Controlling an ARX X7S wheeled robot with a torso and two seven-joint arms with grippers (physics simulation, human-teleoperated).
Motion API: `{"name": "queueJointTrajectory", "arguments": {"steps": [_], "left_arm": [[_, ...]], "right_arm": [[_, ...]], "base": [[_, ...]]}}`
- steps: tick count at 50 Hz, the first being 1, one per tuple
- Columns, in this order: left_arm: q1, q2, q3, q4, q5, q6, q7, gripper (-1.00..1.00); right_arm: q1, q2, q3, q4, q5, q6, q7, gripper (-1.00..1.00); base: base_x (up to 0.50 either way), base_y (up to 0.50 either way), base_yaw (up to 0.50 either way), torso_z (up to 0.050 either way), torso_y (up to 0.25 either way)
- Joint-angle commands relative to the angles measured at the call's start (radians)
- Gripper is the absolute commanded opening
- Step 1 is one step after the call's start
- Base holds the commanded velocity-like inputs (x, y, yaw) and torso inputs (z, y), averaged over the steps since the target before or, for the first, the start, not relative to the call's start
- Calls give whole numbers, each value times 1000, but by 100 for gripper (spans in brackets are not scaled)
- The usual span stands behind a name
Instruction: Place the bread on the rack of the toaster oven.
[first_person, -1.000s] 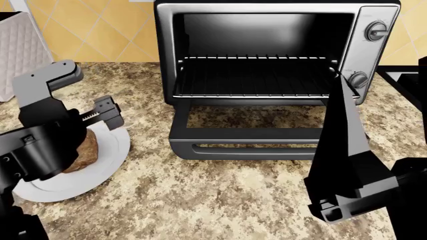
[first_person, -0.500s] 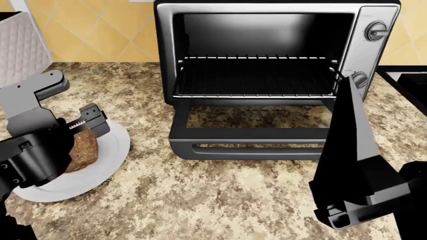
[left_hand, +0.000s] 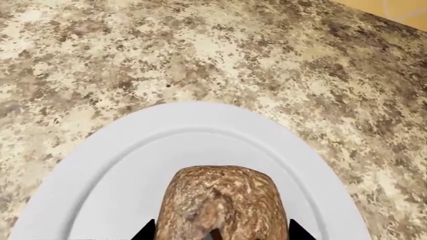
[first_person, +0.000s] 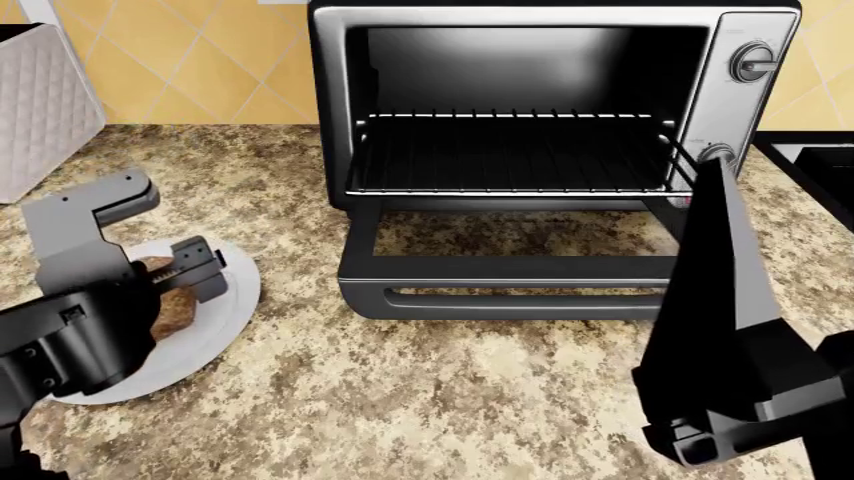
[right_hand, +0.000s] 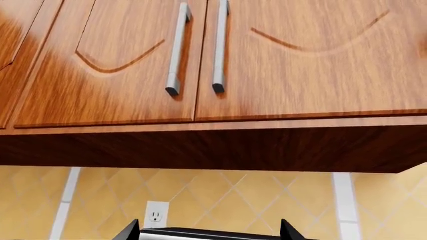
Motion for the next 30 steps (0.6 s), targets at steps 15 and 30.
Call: {"name": "queueJointTrajectory", "arguments": {"steps": [15, 30], "left_arm": [[-52, -23, -5, 109, -97, -30, -68, -100], [-203, -32, 13, 152, -267, -74, -183, -100]], "right_arm": [[-13, 31, 1, -32, -36, -8, 27, 100], [-17, 63, 3, -52, -56, -24, 46, 100]], "base": [[0, 0, 0, 0, 0], [0, 0, 0, 0, 0]]}}
